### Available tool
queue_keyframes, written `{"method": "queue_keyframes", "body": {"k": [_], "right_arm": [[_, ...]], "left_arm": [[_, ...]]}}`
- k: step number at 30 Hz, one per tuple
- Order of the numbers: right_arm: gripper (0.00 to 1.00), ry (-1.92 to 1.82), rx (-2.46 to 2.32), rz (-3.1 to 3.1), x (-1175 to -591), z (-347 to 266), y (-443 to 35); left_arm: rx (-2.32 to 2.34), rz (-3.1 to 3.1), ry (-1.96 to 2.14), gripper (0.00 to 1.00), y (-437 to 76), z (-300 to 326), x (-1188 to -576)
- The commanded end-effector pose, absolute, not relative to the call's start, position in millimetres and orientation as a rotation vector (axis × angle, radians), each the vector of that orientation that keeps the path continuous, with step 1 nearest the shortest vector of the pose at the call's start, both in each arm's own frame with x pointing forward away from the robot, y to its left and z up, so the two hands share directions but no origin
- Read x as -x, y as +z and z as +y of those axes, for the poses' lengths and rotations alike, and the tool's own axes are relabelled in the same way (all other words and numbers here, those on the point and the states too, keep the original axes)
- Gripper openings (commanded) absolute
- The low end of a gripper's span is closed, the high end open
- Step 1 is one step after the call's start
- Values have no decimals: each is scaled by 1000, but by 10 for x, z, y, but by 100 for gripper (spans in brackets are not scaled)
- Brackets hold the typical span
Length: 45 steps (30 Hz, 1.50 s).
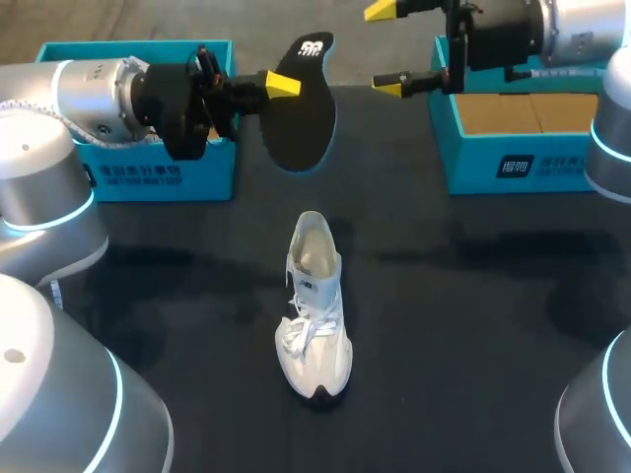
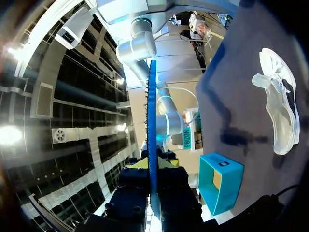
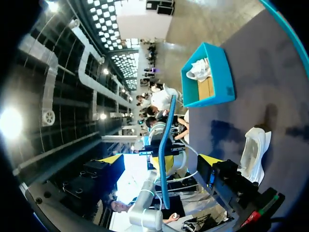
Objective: Take the shoe out of the shoebox, open the shoe tongue, remove and reinsert the insole, then place the shoe into the shoebox
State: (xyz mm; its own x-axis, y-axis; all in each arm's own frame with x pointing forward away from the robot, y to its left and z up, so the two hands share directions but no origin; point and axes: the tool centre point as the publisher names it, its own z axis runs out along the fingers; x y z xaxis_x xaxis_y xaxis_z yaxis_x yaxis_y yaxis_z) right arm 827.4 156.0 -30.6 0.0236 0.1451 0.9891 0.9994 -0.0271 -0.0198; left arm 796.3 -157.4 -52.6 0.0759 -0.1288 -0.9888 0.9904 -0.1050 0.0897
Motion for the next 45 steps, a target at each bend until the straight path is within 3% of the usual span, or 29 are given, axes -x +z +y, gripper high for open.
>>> {"method": "queue_keyframes", "body": {"k": [1, 24, 45], "right_arm": [[100, -1155, 1353, -1275, -8156, 1470, -331], [100, -1158, 1332, -1281, -8117, 1337, -368], [100, -1158, 1332, -1281, -8117, 1337, -368]], "left_arm": [[-1261, 1002, -1286, 0, -506, -1574, -8019], [-1294, 1053, -1271, 0, -544, -1580, -8103], [-356, 2011, -2328, 0, -422, -1570, -7871]]}}
